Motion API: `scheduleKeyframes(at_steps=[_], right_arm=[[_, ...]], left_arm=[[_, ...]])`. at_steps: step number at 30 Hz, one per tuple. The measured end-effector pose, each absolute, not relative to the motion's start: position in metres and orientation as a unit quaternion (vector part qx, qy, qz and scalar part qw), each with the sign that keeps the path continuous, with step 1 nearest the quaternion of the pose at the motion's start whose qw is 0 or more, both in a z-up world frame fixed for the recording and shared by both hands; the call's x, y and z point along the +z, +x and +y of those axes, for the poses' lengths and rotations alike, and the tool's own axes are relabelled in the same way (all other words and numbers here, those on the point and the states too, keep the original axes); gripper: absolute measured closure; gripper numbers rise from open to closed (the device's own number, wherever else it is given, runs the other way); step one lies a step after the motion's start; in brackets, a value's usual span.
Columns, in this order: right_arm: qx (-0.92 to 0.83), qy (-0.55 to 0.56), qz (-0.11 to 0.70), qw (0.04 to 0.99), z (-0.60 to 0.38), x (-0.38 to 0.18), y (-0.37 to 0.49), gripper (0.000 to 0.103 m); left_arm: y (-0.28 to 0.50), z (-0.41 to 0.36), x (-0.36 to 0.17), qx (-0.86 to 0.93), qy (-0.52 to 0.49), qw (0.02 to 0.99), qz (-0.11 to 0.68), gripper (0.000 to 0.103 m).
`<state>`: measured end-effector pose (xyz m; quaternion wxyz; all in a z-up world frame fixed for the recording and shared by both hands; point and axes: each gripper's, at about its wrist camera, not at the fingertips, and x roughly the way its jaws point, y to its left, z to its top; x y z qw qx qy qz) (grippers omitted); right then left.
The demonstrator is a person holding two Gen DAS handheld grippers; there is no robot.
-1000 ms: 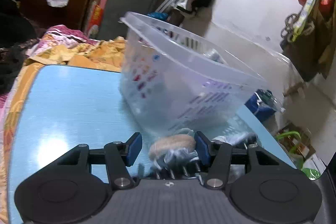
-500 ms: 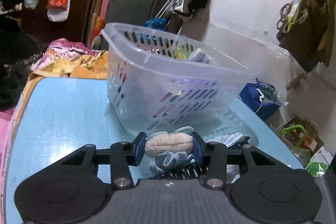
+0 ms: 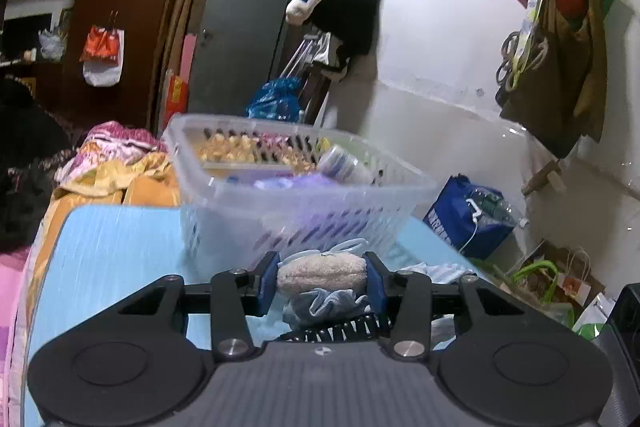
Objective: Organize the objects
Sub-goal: 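Lift the plush toy and carry it over the basket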
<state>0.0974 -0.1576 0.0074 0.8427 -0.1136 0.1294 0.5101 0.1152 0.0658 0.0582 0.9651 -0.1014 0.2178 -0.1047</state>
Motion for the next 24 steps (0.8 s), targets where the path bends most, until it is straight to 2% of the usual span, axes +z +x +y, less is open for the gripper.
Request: scheduleKeyframes(at_steps=[11,24], right_arm=[[0.461,-0.155,0.083,0.87,-0.153,0.061,0.15,0.083],[0.441,-0.178,0.08,0.876,-0.145,0.063,0.163,0.087]], left_arm=[[0.156,0.039,0.108,-0.098,-0.083,0.979,0.159,0.055],[0.186,0.055,0.096,-0.106,-0.152,0.971,0.152,0.054]])
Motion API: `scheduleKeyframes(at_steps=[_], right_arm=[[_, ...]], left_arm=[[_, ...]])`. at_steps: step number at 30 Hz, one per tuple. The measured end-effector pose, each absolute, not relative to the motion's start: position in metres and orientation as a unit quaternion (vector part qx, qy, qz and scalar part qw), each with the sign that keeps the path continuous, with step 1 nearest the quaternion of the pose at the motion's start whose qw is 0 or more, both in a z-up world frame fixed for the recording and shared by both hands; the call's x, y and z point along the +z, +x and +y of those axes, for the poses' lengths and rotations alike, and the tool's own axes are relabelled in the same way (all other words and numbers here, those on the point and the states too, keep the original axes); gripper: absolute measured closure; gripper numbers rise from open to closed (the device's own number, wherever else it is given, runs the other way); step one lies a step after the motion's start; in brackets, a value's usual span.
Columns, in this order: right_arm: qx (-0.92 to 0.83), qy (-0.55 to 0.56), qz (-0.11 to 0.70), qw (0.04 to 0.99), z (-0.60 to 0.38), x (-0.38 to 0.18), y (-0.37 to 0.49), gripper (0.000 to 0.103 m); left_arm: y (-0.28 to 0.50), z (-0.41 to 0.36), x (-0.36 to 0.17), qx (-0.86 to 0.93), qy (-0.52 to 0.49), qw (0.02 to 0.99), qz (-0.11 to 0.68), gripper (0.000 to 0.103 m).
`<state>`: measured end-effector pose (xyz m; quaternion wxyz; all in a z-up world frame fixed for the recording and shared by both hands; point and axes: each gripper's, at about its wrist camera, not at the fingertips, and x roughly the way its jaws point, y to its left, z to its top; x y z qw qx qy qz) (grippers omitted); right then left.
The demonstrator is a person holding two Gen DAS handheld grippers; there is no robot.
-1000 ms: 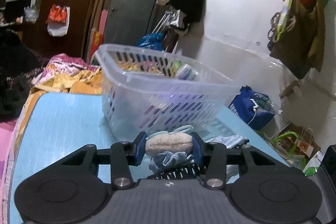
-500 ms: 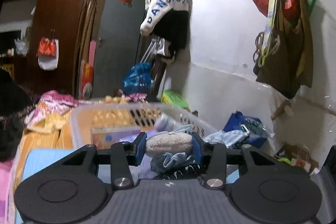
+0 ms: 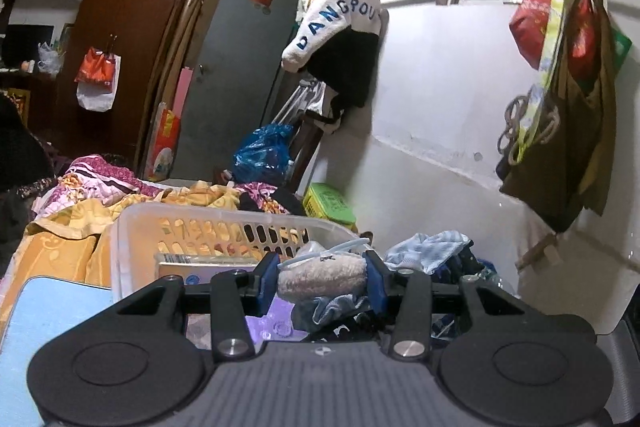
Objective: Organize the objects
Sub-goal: 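Lift the plush toy and carry it over the basket, then open the left gripper to drop the plush toy into the basket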
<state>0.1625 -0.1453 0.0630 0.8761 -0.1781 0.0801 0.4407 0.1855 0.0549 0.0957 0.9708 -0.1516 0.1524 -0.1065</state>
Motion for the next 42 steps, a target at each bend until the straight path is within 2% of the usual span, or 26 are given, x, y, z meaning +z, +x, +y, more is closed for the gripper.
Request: scheduleKeyframes(at_steps=[11,21,22,25,26,28,30,32,35,42], right_arm=[[0.439,-0.186,0.089,0.875,-0.139,0.078,0.18,0.087],[0.451,-0.175,0.116,0.867,-0.113,0.062,0.204,0.086],[0.453,-0.17,0.119,0.867,-0.112,0.06,0.205,0.084],[0.448,-0.162,0.116,0.871,-0.115,0.056,0.205,0.059],[0.442,-0.165,0.111,0.874,-0.116,0.055,0.203,0.055],[0.439,-0.163,0.113,0.876,-0.119,0.055,0.204,0.046],[0.433,-0.156,0.112,0.881,-0.125,0.056,0.204,0.032],[0.421,-0.147,0.095,0.89,-0.135,0.06,0.201,0.008],[0.407,-0.12,0.075,0.903,-0.157,0.065,0.194,0.0],[0.374,-0.049,0.137,0.916,-0.247,0.04,0.169,0.0]], left_arm=[[0.218,0.062,0.115,-0.096,-0.152,0.971,0.155,0.054],[0.255,0.073,0.118,-0.034,-0.114,0.974,0.192,0.054],[0.257,0.075,0.116,-0.028,-0.111,0.975,0.192,0.054],[0.26,0.076,0.112,-0.014,-0.093,0.979,0.182,0.048],[0.26,0.075,0.111,-0.007,-0.087,0.98,0.179,0.046],[0.258,0.075,0.111,0.004,-0.081,0.982,0.17,0.027],[0.256,0.074,0.112,0.002,-0.079,0.983,0.165,0.021],[0.251,0.072,0.115,0.003,-0.073,0.985,0.159,0.021],[0.242,0.066,0.118,0.008,-0.062,0.987,0.149,0.021],[0.166,0.052,0.093,-0.005,-0.026,0.991,0.132,0.018]])
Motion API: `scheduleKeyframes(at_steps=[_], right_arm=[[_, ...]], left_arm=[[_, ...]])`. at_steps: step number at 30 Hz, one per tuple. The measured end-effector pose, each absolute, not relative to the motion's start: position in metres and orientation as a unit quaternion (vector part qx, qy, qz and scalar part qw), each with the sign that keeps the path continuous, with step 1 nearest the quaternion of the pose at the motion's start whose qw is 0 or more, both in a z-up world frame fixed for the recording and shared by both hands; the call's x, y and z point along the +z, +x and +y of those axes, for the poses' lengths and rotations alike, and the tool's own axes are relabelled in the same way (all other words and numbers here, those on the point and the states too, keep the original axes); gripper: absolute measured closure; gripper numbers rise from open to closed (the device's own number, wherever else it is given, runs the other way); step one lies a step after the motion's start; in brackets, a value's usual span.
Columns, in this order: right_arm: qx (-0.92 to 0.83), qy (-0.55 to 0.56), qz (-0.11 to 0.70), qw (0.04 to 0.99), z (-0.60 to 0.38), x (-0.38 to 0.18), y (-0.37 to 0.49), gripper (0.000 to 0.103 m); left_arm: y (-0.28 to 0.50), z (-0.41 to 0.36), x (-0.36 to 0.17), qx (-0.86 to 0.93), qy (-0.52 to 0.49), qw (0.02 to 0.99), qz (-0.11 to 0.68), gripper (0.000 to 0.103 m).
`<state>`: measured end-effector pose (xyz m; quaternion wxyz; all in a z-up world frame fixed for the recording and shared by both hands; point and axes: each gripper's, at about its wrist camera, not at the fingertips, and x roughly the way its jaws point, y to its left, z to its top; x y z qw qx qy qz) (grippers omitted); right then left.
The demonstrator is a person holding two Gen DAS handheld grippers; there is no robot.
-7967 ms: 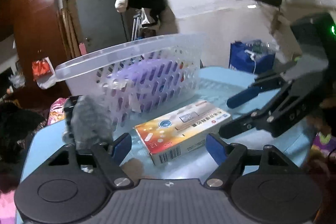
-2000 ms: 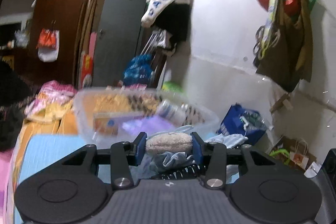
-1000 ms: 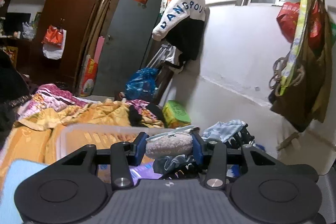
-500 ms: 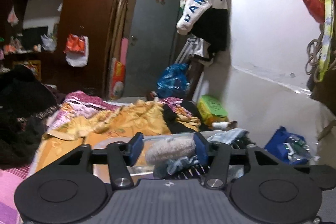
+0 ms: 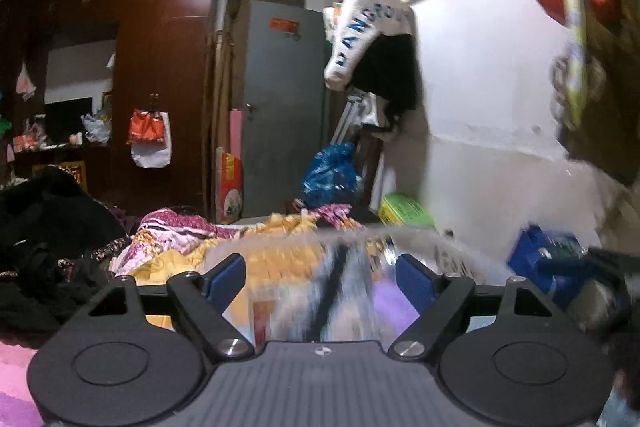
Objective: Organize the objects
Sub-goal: 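Open the left gripper to drop the plush toy into the basket, then grasp the clear plastic bag with the left gripper while the right grasps its other end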
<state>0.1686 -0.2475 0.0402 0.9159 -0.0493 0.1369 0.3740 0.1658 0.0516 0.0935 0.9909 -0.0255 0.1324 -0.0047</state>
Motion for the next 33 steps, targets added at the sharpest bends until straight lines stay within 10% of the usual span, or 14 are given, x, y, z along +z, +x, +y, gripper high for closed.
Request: scheduleKeyframes(at_steps=[18,29,33], right_arm=[[0.337,0.022,0.175,0.925,-0.327,-0.033,0.098,0.001],[0.341,-0.042,0.154,0.926,-0.312,-0.054,0.101,0.031],[0.34,-0.049,0.144,0.928,-0.312,-0.057,0.098,0.037]], left_arm=[[0.061,0.027,-0.024,-0.041,-0.033,0.989,0.141,0.018],[0.065,0.012,-0.055,-0.096,0.004,0.982,0.164,0.019],[0.061,-0.001,-0.058,-0.091,0.028,0.983,0.156,0.036]])
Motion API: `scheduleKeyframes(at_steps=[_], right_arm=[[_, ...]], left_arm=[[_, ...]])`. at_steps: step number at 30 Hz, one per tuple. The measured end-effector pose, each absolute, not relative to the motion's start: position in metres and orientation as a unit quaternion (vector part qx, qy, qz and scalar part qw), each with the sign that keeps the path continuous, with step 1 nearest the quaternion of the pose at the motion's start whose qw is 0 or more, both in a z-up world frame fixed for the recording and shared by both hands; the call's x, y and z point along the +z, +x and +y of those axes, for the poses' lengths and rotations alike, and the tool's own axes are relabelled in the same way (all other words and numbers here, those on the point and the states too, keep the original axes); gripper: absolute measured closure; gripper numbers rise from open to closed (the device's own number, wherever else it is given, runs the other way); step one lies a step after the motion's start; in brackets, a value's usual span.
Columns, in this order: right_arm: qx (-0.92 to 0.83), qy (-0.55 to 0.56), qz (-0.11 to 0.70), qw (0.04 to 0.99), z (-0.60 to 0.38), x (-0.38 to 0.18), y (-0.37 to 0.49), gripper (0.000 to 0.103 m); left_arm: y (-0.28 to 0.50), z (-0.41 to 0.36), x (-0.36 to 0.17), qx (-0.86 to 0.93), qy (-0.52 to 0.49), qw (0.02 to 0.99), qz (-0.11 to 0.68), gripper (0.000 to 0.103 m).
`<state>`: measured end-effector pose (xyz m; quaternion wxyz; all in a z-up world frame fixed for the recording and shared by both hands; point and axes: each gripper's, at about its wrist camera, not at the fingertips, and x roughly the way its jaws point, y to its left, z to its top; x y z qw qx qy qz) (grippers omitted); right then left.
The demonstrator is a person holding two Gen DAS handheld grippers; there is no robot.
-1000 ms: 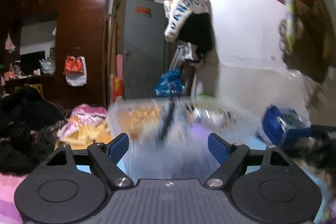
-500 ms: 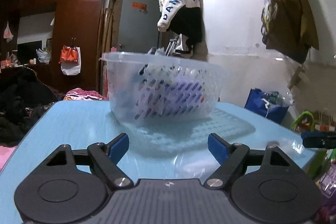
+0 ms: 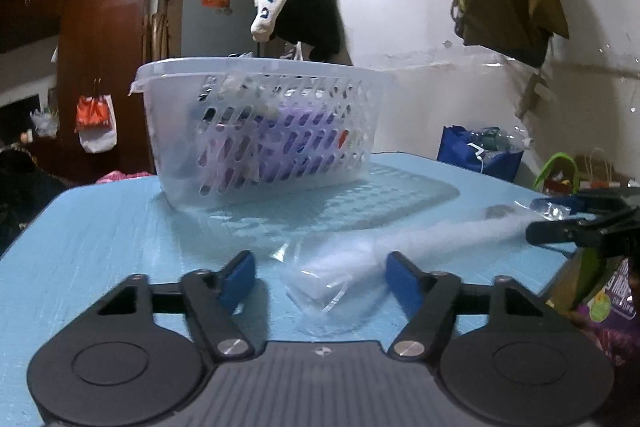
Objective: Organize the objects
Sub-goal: 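Grasp the clear plastic bag with the left gripper while the right grasps its other end, then lift the plastic bag with both grippers and carry it over the basket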
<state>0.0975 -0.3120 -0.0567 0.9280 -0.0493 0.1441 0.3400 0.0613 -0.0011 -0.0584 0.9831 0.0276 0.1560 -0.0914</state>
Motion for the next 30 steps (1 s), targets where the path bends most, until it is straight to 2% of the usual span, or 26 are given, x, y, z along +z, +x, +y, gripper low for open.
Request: scheduleKeyframes(at_steps=[4,9,13,22,30], right_arm=[[0.345,-0.053,0.14,0.926,-0.311,-0.057,0.094,0.051],[0.352,-0.055,0.136,0.925,-0.31,-0.056,0.09,0.062],[0.359,-0.06,0.134,0.922,-0.307,-0.056,0.087,0.079],[0.366,-0.052,0.131,0.92,-0.31,-0.054,0.086,0.082],[0.369,-0.053,0.119,0.92,-0.312,-0.051,0.087,0.083]], left_arm=[[0.057,-0.008,-0.058,-0.093,0.035,0.983,0.152,0.052],[0.052,-0.016,-0.059,-0.088,0.044,0.985,0.143,0.062],[0.05,-0.019,-0.06,-0.086,0.042,0.986,0.137,0.071],[0.048,-0.018,-0.058,-0.089,0.038,0.986,0.133,0.077],[0.044,-0.018,-0.055,-0.089,0.04,0.987,0.125,0.078]])
